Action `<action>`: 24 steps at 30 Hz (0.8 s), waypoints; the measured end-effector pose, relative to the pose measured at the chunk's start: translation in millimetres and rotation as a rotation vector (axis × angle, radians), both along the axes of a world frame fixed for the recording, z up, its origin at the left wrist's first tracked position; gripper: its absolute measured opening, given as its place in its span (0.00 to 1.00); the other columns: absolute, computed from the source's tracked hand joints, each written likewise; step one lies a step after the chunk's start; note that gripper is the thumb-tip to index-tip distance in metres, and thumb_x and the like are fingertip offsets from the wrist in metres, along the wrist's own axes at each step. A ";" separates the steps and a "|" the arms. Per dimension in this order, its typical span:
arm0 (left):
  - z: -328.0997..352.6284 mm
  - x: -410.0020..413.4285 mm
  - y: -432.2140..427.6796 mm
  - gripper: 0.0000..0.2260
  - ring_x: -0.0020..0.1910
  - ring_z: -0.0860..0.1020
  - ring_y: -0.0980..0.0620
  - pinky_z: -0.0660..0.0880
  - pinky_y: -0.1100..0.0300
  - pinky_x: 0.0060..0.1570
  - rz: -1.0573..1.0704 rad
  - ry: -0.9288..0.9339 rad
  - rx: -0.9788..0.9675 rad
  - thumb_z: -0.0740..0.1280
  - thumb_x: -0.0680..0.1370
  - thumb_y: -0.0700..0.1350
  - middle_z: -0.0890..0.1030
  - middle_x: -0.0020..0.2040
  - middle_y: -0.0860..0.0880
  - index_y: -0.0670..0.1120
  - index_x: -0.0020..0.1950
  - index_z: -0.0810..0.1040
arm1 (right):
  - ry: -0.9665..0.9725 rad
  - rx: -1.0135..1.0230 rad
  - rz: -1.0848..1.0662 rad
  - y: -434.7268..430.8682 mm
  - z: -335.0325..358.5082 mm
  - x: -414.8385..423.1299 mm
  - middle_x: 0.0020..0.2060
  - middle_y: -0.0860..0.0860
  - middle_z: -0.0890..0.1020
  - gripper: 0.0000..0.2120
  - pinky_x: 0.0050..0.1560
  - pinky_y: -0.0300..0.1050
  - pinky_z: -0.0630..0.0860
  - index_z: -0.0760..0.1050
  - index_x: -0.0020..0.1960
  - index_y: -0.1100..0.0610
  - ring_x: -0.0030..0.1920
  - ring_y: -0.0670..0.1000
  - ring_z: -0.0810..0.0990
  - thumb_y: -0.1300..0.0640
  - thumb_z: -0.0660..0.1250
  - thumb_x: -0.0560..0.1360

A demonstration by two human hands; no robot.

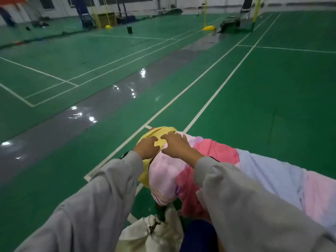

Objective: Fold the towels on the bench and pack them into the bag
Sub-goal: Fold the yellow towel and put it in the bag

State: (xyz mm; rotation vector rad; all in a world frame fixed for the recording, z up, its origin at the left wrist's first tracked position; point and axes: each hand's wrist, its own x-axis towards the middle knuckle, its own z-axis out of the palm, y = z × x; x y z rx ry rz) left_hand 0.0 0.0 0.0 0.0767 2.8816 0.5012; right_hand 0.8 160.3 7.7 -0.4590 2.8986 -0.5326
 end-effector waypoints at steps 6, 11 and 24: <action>-37.7 -38.2 -23.1 0.16 0.63 0.78 0.44 0.76 0.50 0.61 0.118 -0.068 -0.089 0.64 0.82 0.50 0.79 0.68 0.47 0.51 0.69 0.77 | -0.069 0.047 0.042 -31.1 -47.6 -34.3 0.68 0.51 0.74 0.23 0.67 0.59 0.67 0.71 0.73 0.47 0.68 0.59 0.72 0.48 0.65 0.79; -65.8 -72.4 -21.7 0.21 0.66 0.75 0.40 0.75 0.48 0.62 0.181 -0.051 -0.087 0.64 0.82 0.55 0.76 0.70 0.44 0.48 0.73 0.72 | -0.120 0.084 0.069 -31.1 -80.8 -52.2 0.66 0.51 0.73 0.21 0.67 0.59 0.67 0.70 0.70 0.48 0.66 0.59 0.71 0.47 0.64 0.78; -94.7 -97.5 -48.6 0.08 0.47 0.77 0.42 0.74 0.50 0.45 0.501 0.029 -0.092 0.60 0.82 0.42 0.81 0.55 0.41 0.41 0.57 0.75 | -0.243 0.204 0.123 9.5 -100.9 -58.1 0.82 0.51 0.52 0.30 0.73 0.75 0.37 0.55 0.81 0.45 0.81 0.62 0.47 0.37 0.55 0.82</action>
